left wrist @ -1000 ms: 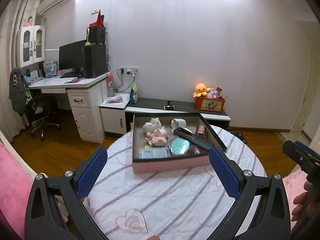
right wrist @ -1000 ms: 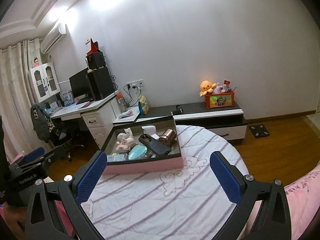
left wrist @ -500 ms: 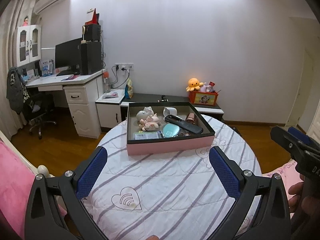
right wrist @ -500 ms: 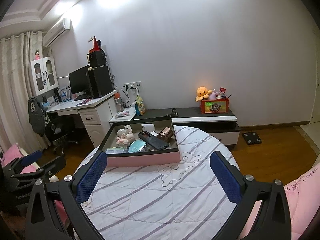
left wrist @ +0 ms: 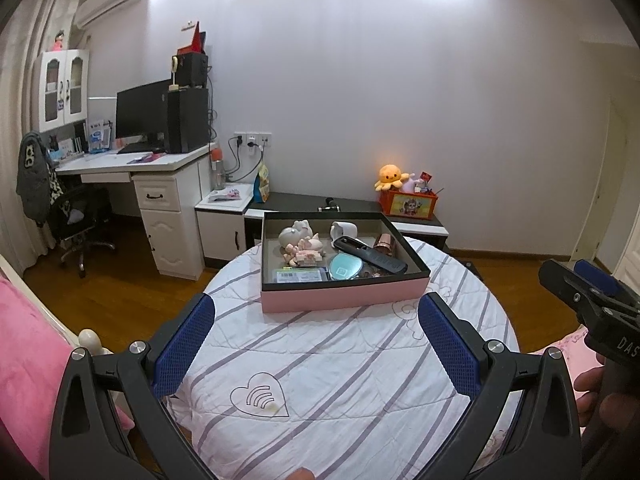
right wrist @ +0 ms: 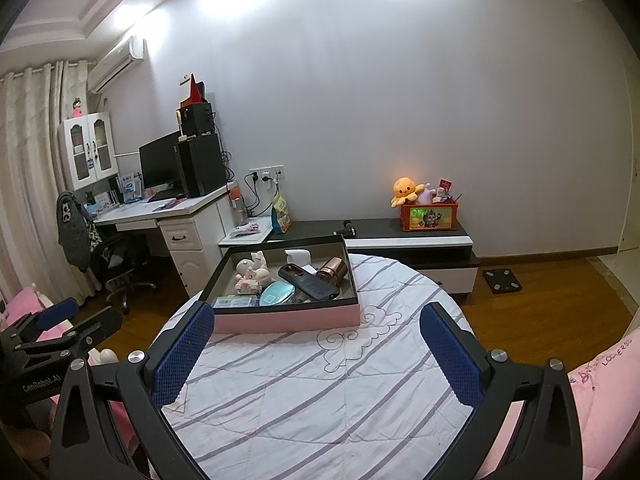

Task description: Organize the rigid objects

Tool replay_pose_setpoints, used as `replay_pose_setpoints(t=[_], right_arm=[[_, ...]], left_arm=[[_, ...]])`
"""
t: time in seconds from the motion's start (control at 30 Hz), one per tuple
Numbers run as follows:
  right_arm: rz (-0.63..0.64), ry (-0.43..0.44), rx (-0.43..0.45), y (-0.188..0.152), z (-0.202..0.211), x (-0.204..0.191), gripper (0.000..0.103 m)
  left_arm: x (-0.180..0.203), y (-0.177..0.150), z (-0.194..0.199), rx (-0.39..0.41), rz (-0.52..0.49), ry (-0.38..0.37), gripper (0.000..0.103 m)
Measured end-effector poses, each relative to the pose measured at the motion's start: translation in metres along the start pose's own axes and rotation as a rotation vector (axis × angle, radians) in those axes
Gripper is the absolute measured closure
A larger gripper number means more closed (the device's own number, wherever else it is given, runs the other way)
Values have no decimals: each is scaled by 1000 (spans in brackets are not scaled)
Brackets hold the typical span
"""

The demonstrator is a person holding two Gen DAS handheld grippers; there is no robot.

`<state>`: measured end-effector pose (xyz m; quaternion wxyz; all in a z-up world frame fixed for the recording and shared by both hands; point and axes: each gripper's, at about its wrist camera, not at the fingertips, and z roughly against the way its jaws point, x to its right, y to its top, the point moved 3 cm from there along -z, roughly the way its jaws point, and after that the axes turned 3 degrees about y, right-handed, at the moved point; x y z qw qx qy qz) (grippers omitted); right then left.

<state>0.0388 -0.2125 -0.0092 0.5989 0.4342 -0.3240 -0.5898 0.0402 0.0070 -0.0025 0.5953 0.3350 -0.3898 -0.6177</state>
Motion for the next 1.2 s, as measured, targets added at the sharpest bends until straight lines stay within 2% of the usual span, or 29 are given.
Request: replay_pose_setpoints(t=[0.5,0.73,0.87,1.2], right_arm=[[16,3,-5,9,3,-1,0],[19,3,-13,9,-3,-3,0],[19,3,-15,10,-5,0,0],[18,-1,-19,10,-8,1,0]], left_arm=[[-5,9,6,5,16,-10,0],[-8,15,-2,-13,36,18,0],[-5,14,-3,0,2,45,0],[1,15,-1,30,-9,16,0]])
